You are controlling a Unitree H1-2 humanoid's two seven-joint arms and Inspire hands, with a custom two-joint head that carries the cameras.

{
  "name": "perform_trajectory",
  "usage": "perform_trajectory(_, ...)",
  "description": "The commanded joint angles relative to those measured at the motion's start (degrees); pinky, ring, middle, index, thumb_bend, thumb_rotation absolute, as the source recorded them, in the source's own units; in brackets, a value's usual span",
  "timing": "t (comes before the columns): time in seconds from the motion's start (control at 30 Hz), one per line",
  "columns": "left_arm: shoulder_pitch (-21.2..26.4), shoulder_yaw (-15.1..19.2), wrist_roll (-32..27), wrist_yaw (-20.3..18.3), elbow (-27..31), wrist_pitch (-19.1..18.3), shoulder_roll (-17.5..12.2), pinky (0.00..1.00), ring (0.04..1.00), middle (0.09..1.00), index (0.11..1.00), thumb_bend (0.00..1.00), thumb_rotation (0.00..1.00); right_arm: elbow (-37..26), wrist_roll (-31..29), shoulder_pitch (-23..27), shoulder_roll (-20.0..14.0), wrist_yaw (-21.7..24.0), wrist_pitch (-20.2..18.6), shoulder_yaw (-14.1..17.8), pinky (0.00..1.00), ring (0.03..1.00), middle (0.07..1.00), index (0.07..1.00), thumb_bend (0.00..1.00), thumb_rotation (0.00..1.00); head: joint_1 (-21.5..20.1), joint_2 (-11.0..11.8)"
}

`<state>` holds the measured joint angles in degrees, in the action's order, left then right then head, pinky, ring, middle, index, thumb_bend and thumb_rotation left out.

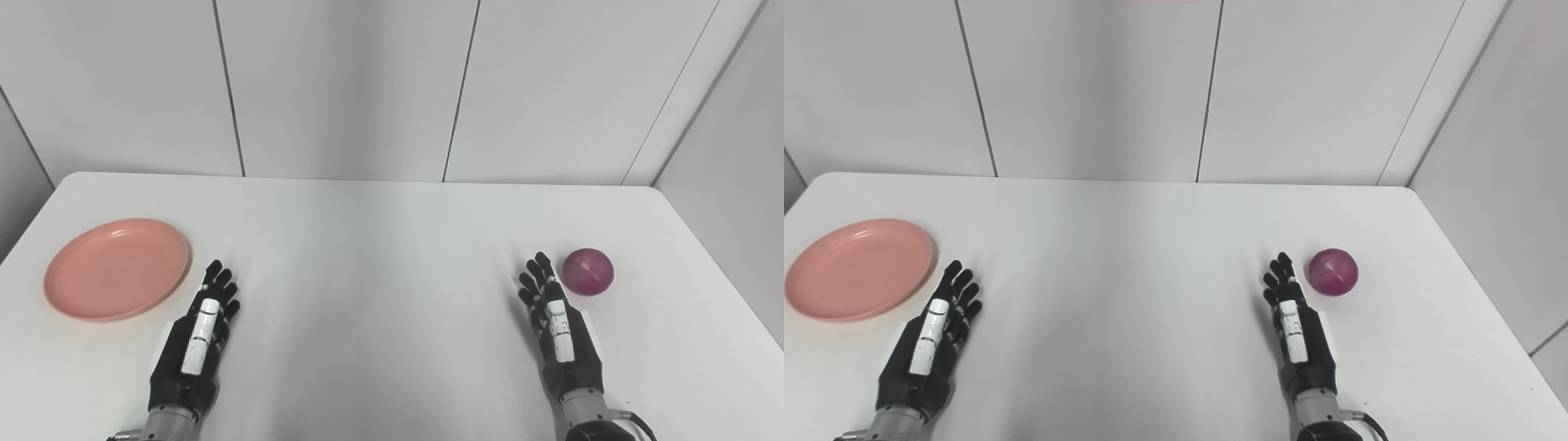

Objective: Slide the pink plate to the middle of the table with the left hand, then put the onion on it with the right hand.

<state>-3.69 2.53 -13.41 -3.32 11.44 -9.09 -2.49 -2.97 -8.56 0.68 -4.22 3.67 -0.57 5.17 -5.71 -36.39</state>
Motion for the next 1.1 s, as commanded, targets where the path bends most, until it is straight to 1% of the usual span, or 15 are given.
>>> perform_trajectory(0.0, -0.3, 0.4, 0.0, 0.0, 1.4, 1.2, 0.3, 1.0, 1.0, 1.0, 1.0, 0.69, 0.82, 1.4, -0.4, -1.6, 0.6, 0.2, 1.8, 0.0, 0.97, 0.962, 0.972, 0.991, 0.83, 0.9, 0.0, 0.0)
perform_trajectory(0.27, 0.2, 0.4, 0.4, 0.0, 1.3, 1.4, 0.3, 1.0, 1.0, 1.0, 1.0, 0.7, 0.82, 1.3, -0.8, -1.7, 0.7, 0.3, 1.8, 0.1, 0.97, 0.96, 0.972, 0.992, 0.83, 0.9, 0.1, 0.0)
perform_trajectory(0.4, 0.3, 0.5, 0.3, 0.1, 1.5, 1.2, 0.4, 1.0, 1.0, 1.0, 1.0, 0.71, 0.81, 1.3, -0.5, -1.7, 0.5, 0.5, 2.1, -0.1, 0.97, 0.96, 0.972, 0.991, 0.81, 0.9, 0.2, -0.1)
perform_trajectory(0.5, 0.4, 0.3, 0.6, 0.0, 1.4, 1.1, 0.2, 1.0, 1.0, 1.0, 1.0, 0.72, 0.82, 1.4, -0.4, -1.7, 0.6, 0.3, 1.9, 0.0, 0.96, 0.957, 0.969, 0.991, 0.82, 0.9, 0.2, 0.1)
perform_trajectory(0.7, 0.5, 0.5, 0.4, 0.0, 1.5, 1.2, 0.2, 1.0, 1.0, 1.0, 1.0, 0.72, 0.82, 1.5, -0.3, -1.6, 0.6, 0.3, 1.8, 0.0, 0.96, 0.958, 0.972, 0.995, 0.82, 0.91, 0.2, 0.0)
perform_trajectory(0.83, 0.4, 0.5, 0.4, 0.1, 1.6, 1.0, 0.2, 1.0, 1.0, 1.0, 1.0, 0.71, 0.82, 1.6, -0.5, -1.6, 0.5, 0.4, 2.3, 0.1, 0.97, 0.959, 0.973, 0.996, 0.82, 0.9, 0.3, 0.0)
perform_trajectory(1.07, 0.3, 0.4, 0.1, -0.1, 1.9, 0.5, 0.1, 1.0, 1.0, 1.0, 1.0, 0.71, 0.82, 1.3, -0.9, -1.8, 0.4, 0.6, 1.9, 0.2, 0.97, 0.961, 0.973, 0.995, 0.84, 0.89, 0.4, -0.2)
